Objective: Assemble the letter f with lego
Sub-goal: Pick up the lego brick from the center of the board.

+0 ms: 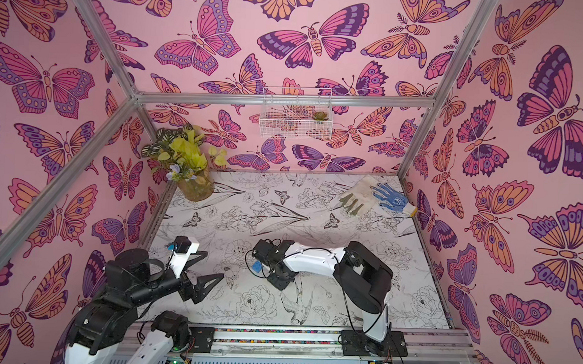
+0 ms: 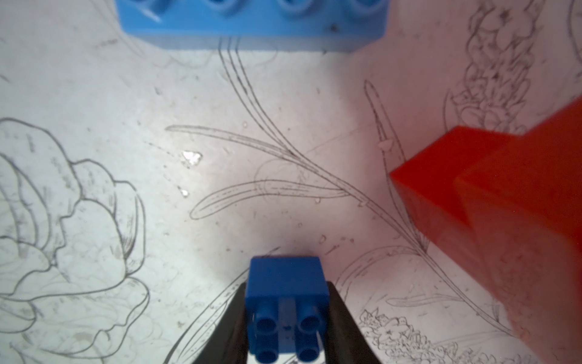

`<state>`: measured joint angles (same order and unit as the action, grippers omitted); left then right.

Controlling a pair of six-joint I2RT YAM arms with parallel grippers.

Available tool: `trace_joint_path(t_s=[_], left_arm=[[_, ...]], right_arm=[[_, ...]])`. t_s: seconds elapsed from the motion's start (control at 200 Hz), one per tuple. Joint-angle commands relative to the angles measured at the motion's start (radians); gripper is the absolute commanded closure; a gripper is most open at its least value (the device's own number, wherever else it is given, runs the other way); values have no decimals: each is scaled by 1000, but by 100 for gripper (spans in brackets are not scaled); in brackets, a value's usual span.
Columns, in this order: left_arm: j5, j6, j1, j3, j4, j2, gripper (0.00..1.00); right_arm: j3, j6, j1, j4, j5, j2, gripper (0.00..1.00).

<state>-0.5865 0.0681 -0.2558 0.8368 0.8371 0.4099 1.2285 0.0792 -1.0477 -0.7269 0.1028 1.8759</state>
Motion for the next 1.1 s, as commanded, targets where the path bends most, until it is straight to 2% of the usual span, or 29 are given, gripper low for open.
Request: trace_joint_path(t_s=[0.0, 0.426, 0.711, 0.891, 1.092], left_arm=[[-9, 12, -5, -13, -8, 2, 0], [-8, 12, -5, -13, -8, -5, 0], [-15, 15, -6, -13, -8, -8, 0], [-18, 16, -7, -15, -7, -20, 0], [-17, 18, -7, -16, -6, -37, 0]], right_arm=[[49, -45, 7, -76, -14, -36, 72], [234, -245, 17, -268, -76, -103, 74], [337, -460, 52, -347, -218, -122, 75], [416, -574, 65, -426, -210, -90, 72], [440, -729, 133, -451, -279, -62, 72]])
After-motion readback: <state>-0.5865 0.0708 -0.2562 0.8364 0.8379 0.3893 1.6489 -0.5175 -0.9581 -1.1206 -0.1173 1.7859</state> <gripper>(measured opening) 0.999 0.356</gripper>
